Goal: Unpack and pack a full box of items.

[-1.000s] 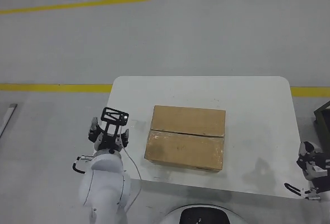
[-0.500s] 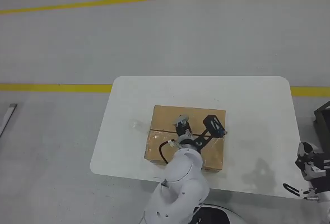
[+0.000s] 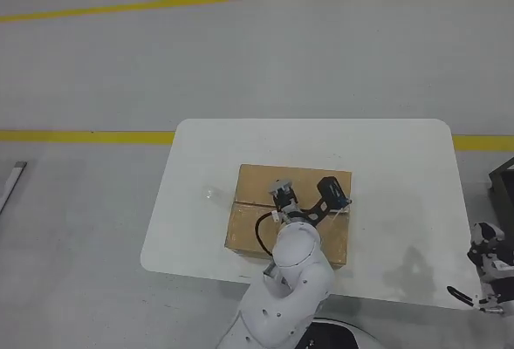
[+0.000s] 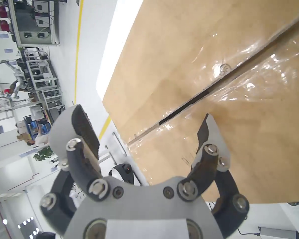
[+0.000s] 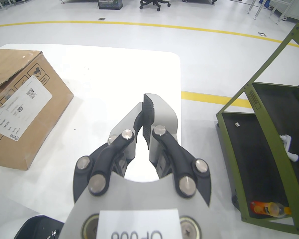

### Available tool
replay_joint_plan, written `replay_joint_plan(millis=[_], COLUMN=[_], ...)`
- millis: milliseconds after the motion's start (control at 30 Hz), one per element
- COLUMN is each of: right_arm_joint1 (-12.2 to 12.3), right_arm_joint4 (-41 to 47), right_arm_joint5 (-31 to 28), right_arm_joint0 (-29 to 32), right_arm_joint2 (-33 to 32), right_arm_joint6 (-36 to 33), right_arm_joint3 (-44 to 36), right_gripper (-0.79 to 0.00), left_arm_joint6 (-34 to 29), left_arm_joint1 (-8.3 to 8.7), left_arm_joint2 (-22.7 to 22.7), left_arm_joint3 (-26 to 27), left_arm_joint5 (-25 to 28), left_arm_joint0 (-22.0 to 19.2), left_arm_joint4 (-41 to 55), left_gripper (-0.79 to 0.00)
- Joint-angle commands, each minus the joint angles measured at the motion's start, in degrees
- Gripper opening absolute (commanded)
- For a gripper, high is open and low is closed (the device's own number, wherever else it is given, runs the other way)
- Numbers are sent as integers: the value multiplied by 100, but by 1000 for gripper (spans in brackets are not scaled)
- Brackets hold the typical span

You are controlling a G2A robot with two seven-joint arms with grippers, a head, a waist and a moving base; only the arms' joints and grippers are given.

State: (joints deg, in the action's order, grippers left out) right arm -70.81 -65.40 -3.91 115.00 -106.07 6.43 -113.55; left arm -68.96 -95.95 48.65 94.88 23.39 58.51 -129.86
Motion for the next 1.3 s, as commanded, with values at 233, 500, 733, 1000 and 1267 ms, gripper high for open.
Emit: replay_joint_plan(millis=[233,500,733,1000,1267], right_arm_joint1=[-23,-43,-61,-81,-101], right_arm_joint4=[-9,-21,-35,-83,-113], right_arm_joint5=[-9,-40,-51,-47,-55], right_arm_joint0=[-42,-57,-73,-99,-100], right_arm_joint2=[-24,-39,-59,-53,-47], right_arm_joint6=[-23,-42,-45,-59,-54], right_arm_joint3=[32,50,73,82,66], right_gripper=[-785,-785,-785,-785,-785], left_arm_joint6=[-45,-30,70,178,-10], left_arm_joint1=[-60,-138,-182,-240,-344], left_arm_joint2=[-73,-102,-70,-77,-288], left_arm_joint3=[-457,-744,-884,-750,-301], left_arm_joint5=[-4,-42,-23,-44,95], left_arm_joint0=[-174,-210,-154,-35,206], left_arm_joint4=[-532,-686,-762,-771,-549], left_gripper=[0,-477,-785,-785,-785])
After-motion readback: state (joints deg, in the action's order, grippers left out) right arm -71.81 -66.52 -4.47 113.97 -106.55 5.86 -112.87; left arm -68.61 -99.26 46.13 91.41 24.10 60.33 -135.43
